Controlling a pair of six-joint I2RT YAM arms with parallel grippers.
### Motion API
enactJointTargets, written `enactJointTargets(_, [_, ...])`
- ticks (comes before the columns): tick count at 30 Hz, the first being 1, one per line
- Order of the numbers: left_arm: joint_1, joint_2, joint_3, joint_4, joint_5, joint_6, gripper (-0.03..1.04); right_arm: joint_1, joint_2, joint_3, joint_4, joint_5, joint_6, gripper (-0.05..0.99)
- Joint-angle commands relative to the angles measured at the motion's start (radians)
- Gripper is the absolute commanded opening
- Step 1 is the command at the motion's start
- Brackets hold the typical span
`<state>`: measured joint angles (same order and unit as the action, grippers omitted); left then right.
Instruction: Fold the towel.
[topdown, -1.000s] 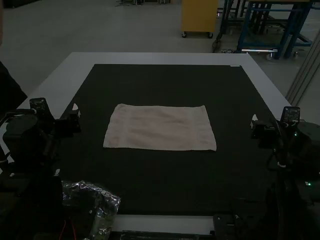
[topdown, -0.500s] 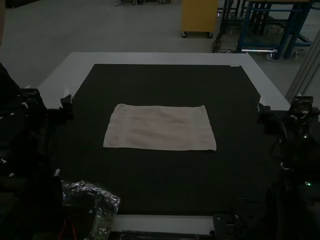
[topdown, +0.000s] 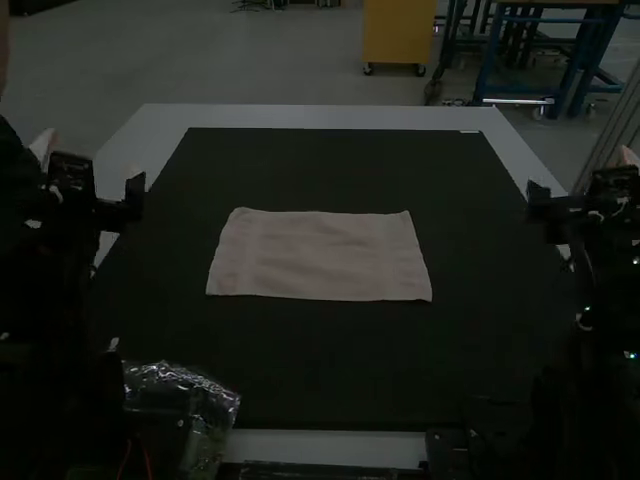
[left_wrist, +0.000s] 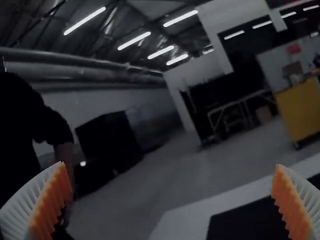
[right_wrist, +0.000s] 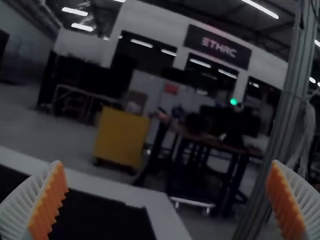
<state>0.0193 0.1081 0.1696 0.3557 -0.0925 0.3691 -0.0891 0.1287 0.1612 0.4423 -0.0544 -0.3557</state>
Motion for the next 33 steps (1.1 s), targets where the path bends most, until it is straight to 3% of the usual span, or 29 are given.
enactJointTargets(1, [-0.009, 0.154, 0.168, 0.014, 0.022, -0.07, 0.95, 0.002, 0.167, 0.167, 0.013, 0.001, 0.093, 0.91])
enactJointTargets(4, [-0.001, 0.351, 0.303, -0.006, 0.016, -0.229, 0.95, 0.002, 0.351, 0.294, 0.01, 0.021, 0.156, 0.91])
enactJointTargets(6, [0.005, 0.458, 0.361, -0.032, -0.016, -0.297, 0.94, 0.002, 0.457, 0.37, 0.007, 0.024, 0.204, 0.91])
enactJointTargets(8, [0.013, 0.544, 0.392, -0.073, -0.019, -0.372, 0.95, 0.005, 0.555, 0.432, -0.03, 0.022, 0.254, 0.91])
enactJointTargets(10, [0.021, 0.61, 0.404, -0.119, -0.018, -0.41, 0.95, 0.009, 0.651, 0.477, -0.094, 0.016, 0.287, 0.91])
enactJointTargets(12, [0.025, 0.662, 0.407, -0.152, -0.023, -0.414, 0.94, 0.009, 0.738, 0.514, -0.182, -0.004, 0.317, 0.9])
enactJointTargets(14, [0.019, 0.706, 0.413, -0.198, -0.026, -0.41, 0.94, 0.002, 0.816, 0.531, -0.26, -0.119, 0.33, 0.9])
enactJointTargets(15, [0.016, 0.72, 0.413, -0.218, -0.019, -0.406, 0.94, -0.001, 0.851, 0.534, -0.294, -0.147, 0.339, 0.9])
enactJointTargets(18, [0.002, 0.72, 0.395, -0.242, 0.034, -0.318, 0.92, -0.006, 0.937, 0.514, -0.346, -0.182, 0.339, 0.9])
enactJointTargets(21, [-0.001, 0.736, 0.363, -0.261, 0.083, -0.323, 0.92, 0.003, 0.98, 0.475, -0.338, -0.179, 0.339, 0.9])
enactJointTargets(26, [0.001, 0.887, 0.32, -0.35, 0.247, -0.343, 0.93, 0.008, 1.065, 0.439, -0.312, -0.185, 0.337, 0.91])
enactJointTargets(31, [0.031, 0.992, 0.306, -0.308, 0.307, -0.335, 0.96, 0.046, 1.126, 0.432, -0.31, -0.2, 0.334, 0.91])
enactJointTargets(33, [0.041, 1.058, 0.301, -0.271, 0.364, -0.338, 0.96, 0.061, 1.148, 0.432, -0.301, -0.209, 0.331, 0.9])
